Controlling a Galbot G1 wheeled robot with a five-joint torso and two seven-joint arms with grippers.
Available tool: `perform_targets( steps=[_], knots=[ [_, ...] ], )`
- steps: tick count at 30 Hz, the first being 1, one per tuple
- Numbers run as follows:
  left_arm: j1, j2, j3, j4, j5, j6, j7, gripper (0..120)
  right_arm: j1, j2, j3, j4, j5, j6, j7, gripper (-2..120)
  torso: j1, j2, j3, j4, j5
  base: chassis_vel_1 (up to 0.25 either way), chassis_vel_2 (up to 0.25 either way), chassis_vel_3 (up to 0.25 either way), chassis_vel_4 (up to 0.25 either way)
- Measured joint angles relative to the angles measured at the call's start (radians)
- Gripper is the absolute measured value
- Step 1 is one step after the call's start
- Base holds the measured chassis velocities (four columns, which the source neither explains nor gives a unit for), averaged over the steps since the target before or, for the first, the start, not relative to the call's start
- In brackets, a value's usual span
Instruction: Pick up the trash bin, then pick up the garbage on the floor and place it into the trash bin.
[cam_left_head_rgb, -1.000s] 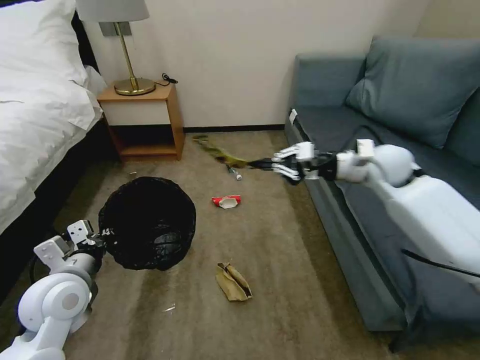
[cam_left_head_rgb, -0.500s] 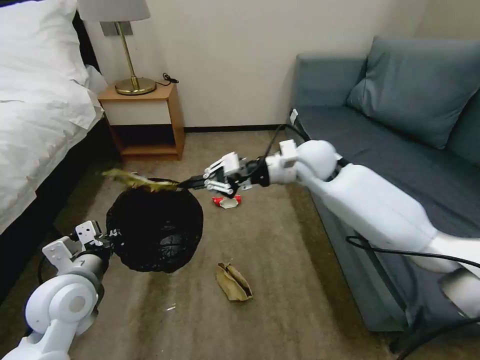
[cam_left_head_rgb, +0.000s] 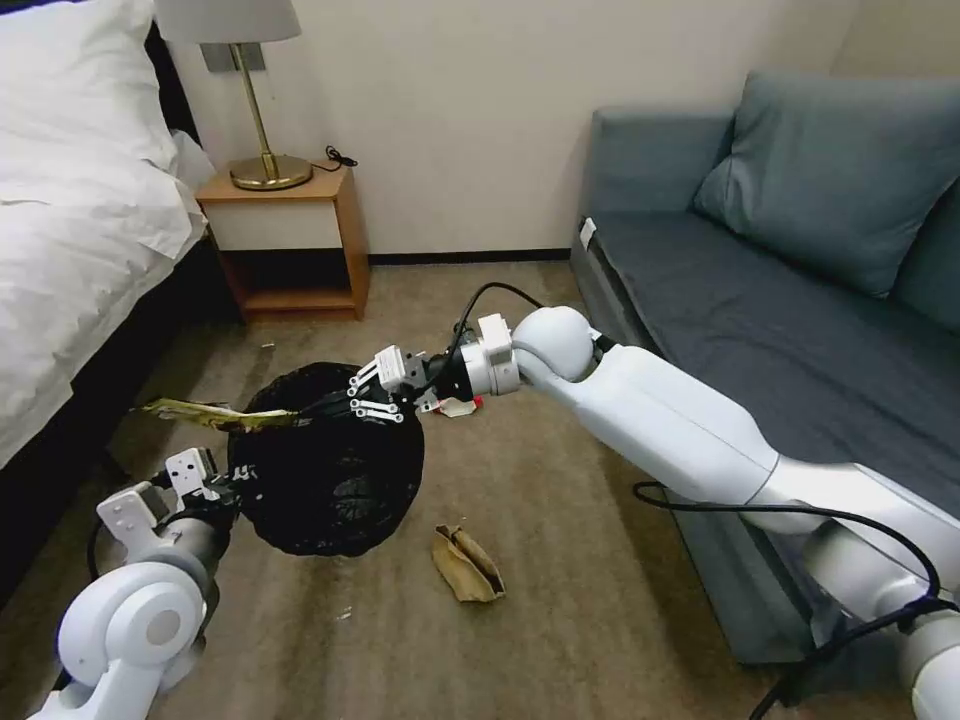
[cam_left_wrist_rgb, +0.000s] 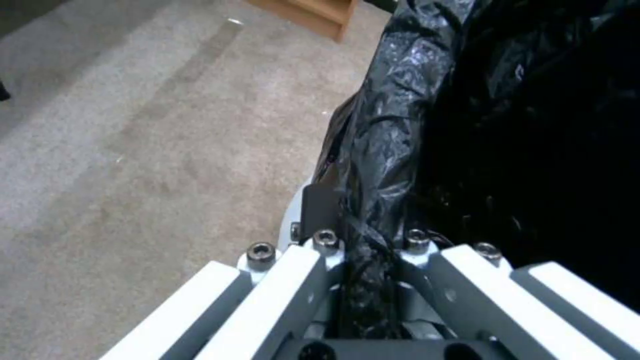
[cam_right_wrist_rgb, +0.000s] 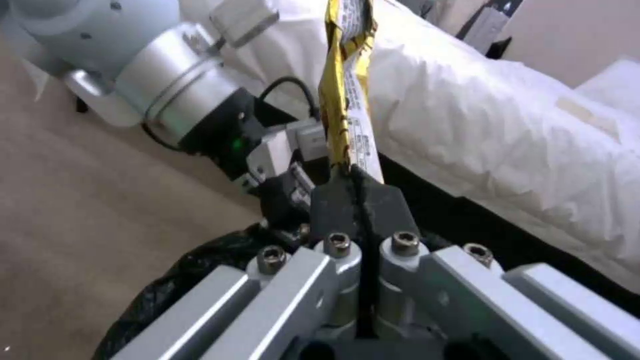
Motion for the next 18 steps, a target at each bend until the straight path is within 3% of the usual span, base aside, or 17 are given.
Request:
perform_targets(
  steps=[18],
  knots=[
    [0.035,0.002,-0.031,-0.062,-0.012,0.007,-0.003,1,-0.021,-0.014,-0.016,-0.076,-0.048,0.038,0.008,0,0.000,0.000,0.000,0.0002,0.0002,0.000,0.000,0.000,0.000]
  ],
)
